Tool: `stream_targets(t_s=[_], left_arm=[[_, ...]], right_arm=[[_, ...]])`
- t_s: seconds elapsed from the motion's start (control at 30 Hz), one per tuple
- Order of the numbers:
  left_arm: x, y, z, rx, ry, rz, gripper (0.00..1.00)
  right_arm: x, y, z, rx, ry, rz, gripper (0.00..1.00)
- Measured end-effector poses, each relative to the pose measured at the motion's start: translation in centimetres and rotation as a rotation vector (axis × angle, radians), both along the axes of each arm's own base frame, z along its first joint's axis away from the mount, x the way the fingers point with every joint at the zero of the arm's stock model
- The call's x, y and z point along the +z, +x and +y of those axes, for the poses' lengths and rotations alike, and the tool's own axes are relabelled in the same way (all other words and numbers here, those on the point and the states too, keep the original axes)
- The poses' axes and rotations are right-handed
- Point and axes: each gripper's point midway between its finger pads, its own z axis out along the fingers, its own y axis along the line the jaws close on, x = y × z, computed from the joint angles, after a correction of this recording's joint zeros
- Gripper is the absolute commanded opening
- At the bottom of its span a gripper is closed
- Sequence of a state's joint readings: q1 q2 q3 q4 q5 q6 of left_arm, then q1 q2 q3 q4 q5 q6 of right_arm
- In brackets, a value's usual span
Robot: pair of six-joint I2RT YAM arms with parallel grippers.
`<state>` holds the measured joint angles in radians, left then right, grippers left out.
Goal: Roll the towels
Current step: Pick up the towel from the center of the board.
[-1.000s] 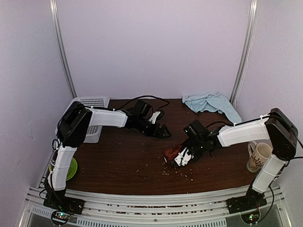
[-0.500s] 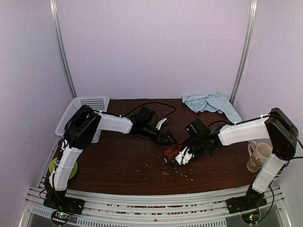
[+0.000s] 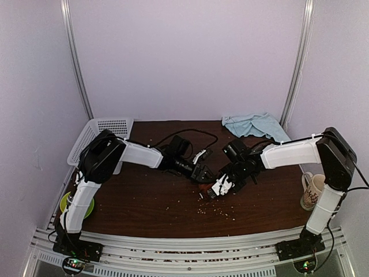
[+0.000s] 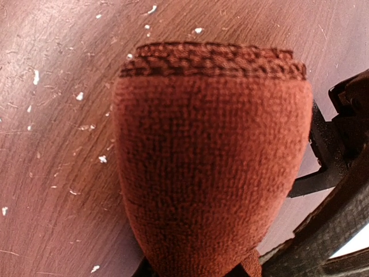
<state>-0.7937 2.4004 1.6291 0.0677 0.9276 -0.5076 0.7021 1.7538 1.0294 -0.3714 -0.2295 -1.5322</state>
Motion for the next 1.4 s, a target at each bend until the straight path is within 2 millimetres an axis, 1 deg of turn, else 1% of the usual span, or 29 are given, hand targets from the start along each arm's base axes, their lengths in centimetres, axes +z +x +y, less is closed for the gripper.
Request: stream_targets(t_s=[0.33, 0.53, 0.63, 0.93, 1.03, 1.13, 1.3, 1.4], left_arm=[[0.3, -1.1, 0.1, -0.051, -0.045, 0.013, 0.85], [0.3, -1.3, 0.2, -0.062, -0.052, 0.020, 0.81], [0.2, -1.3, 0.1, -0.064, -0.050, 0.023, 0.77], [-0.6, -0.9, -0.2, -0.068, -0.042, 0.040, 0.54], [-0.8, -0.9, -0.3, -0.070, -0.039, 0.048, 0.49], [-0.9, -0.9, -0.4, -0.077, -0.040, 0.059, 0.50], [-0.7, -1.0, -0.4, -0.086, -0.045, 0.071, 0.63], [-0.4, -1.1, -0.5, -0.094, -0.052, 0.081, 0.65]], right_arm=[[0.0, 0.2, 0.2, -0.010, -0.001, 0.033, 0.08], [-0.1, 0.4, 0.3, -0.010, -0.011, 0.046, 0.09], [-0.1, 0.5, 0.4, -0.010, -0.019, 0.055, 0.09], [-0.1, 0.6, 0.5, -0.012, -0.039, 0.079, 0.09], [-0.1, 0.6, 0.5, -0.012, -0.041, 0.081, 0.09], [-0.1, 0.6, 0.4, -0.014, -0.045, 0.081, 0.09], [-0.2, 0.9, 0.2, -0.022, -0.059, 0.065, 0.08], [-0.3, 1.0, 0.1, -0.025, -0.071, 0.052, 0.09]])
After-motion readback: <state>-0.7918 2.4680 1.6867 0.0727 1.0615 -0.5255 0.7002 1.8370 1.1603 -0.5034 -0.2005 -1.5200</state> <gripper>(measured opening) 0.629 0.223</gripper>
